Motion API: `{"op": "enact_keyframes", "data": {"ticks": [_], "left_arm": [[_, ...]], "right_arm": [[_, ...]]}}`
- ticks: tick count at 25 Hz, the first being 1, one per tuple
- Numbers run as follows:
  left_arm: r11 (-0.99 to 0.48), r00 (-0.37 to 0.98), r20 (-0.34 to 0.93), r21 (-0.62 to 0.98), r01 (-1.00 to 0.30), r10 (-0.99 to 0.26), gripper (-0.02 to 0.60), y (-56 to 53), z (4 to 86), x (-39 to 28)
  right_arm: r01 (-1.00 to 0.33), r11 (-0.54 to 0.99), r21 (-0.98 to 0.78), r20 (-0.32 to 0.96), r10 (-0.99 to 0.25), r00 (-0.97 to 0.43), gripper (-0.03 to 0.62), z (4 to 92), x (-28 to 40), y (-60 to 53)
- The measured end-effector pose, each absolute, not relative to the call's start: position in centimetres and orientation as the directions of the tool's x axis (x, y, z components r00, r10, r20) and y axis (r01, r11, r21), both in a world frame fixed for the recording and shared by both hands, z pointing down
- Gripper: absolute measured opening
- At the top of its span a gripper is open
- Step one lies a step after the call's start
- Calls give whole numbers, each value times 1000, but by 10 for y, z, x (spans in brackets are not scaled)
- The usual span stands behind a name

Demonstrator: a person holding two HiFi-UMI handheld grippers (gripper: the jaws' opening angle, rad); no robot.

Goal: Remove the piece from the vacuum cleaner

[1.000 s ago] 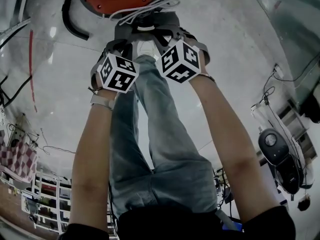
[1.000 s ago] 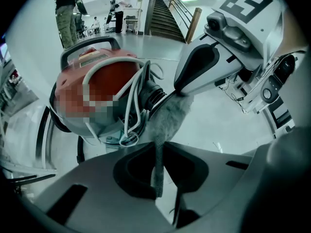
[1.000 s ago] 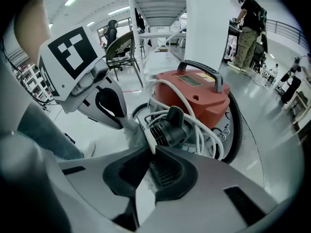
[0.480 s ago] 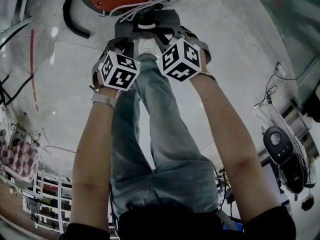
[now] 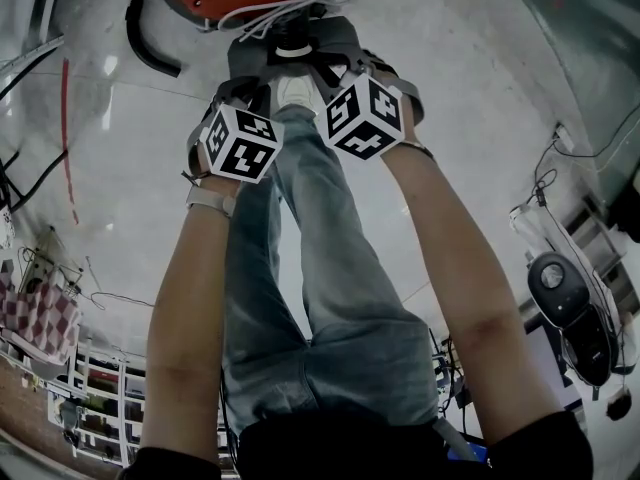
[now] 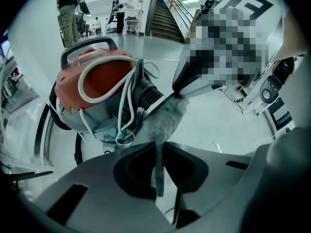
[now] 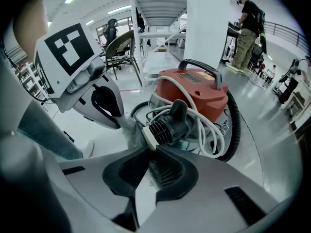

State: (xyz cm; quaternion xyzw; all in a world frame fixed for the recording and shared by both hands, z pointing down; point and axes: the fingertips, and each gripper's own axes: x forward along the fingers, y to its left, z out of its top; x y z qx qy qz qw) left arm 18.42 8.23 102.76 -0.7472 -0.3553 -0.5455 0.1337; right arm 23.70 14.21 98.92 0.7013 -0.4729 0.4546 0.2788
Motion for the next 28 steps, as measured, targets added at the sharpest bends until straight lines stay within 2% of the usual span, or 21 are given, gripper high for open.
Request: {"op": "enact_keyframes", "data": {"ticks": [28], "left_arm": [[-718,142,898,229,658,417,51,88,1022,166]], "right_arm": [[-888,-460,-22,908,-380,175,67,992,226,148]]}}
